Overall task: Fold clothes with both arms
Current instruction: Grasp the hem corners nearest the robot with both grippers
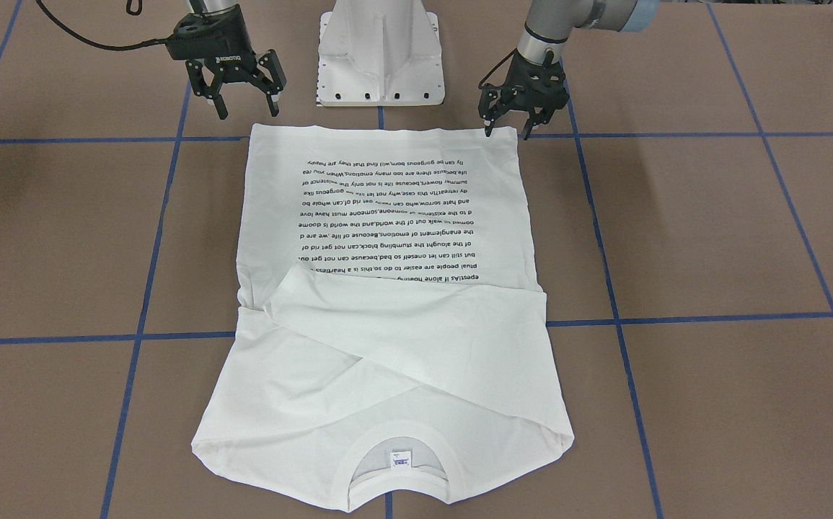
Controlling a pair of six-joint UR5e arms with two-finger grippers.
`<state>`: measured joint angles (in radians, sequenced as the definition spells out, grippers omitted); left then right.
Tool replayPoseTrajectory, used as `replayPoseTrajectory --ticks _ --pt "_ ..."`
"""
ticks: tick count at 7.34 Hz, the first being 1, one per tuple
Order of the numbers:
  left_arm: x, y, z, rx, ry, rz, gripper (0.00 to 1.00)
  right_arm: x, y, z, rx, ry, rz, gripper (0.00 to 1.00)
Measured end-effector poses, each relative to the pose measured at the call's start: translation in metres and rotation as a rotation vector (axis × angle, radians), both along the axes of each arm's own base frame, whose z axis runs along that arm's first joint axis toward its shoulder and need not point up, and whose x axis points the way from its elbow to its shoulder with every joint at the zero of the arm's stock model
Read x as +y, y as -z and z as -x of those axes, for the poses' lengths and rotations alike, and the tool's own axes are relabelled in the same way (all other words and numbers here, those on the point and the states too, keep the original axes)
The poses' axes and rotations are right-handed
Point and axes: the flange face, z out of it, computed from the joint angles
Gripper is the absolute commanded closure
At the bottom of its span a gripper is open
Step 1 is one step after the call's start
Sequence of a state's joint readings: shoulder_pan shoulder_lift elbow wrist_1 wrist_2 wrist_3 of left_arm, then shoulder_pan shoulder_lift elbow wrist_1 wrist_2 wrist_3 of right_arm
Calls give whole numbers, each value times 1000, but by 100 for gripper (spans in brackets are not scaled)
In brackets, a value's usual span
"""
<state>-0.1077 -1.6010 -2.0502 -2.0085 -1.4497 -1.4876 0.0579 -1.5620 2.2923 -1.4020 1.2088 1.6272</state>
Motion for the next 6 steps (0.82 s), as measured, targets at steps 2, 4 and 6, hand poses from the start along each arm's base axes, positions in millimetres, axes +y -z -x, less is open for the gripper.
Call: replayPoseTrajectory --ticks 2,4,6 --pt "3 -6 -4 -15 -6 1 30 1 -1 1 2 1 0 0" --pt "5 -8 -5 -20 -10 2 50 1 -1 1 2 3 0 0" --pt "6 -8 -6 -22 -12 2 85 1 -1 1 2 3 0 0"
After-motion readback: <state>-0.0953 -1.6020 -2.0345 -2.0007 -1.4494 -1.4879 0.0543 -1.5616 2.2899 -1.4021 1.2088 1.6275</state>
